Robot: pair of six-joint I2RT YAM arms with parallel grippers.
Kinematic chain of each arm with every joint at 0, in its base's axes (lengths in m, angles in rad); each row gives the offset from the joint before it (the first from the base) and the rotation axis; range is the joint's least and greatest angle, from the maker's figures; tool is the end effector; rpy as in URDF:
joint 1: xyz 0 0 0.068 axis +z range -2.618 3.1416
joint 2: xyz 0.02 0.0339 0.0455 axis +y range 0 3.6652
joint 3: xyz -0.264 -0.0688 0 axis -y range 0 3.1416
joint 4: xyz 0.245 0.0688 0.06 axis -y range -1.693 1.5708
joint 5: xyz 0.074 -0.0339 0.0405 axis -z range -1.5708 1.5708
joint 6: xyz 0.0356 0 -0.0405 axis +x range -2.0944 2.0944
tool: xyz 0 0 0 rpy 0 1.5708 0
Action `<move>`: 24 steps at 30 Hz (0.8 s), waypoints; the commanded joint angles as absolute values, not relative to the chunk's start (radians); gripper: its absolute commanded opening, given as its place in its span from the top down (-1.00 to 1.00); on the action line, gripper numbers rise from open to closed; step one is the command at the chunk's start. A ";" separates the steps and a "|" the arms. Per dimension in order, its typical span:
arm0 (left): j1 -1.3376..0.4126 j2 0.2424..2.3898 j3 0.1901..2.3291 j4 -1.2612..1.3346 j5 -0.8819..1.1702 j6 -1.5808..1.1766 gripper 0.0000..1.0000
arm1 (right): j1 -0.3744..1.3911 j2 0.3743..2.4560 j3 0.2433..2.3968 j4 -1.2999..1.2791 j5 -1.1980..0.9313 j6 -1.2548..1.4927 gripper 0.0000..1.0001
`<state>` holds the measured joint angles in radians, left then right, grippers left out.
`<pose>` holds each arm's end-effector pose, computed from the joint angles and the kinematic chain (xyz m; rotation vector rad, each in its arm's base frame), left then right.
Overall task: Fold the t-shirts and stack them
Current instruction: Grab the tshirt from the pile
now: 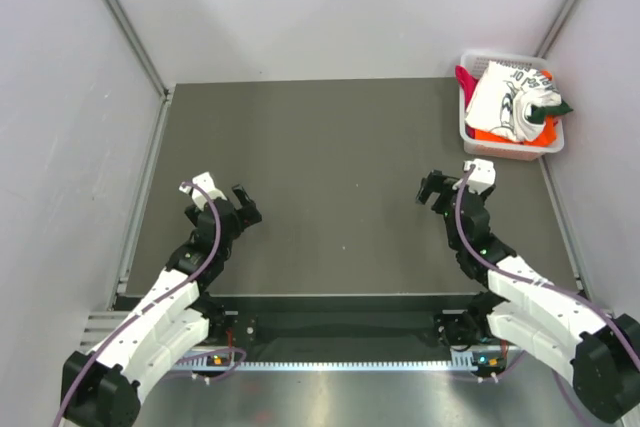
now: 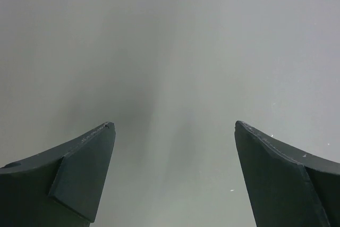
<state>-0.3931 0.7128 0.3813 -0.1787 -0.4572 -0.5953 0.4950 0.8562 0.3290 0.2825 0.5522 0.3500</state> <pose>0.1574 -0.0483 0.2114 -0.4754 1.9710 -0.1472 0.1762 0.0739 0.2162 0.2577 1.7611 0.1074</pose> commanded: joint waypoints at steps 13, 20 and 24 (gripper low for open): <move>-0.390 0.683 0.362 -0.120 -0.443 -0.583 -0.98 | 0.102 1.081 0.845 -0.185 0.398 0.508 -0.77; -0.390 0.703 0.371 -0.120 -0.445 -0.583 -0.98 | -0.104 1.362 1.122 -0.233 0.324 0.529 -0.56; -0.390 0.707 0.371 -0.120 -0.445 -0.583 -0.98 | -0.126 1.514 1.245 -0.235 0.339 0.561 -0.53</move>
<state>-0.3931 0.7048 0.3698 -0.1730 -0.4496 -0.5957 -0.1131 1.4448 1.1446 -0.1967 0.3679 0.5282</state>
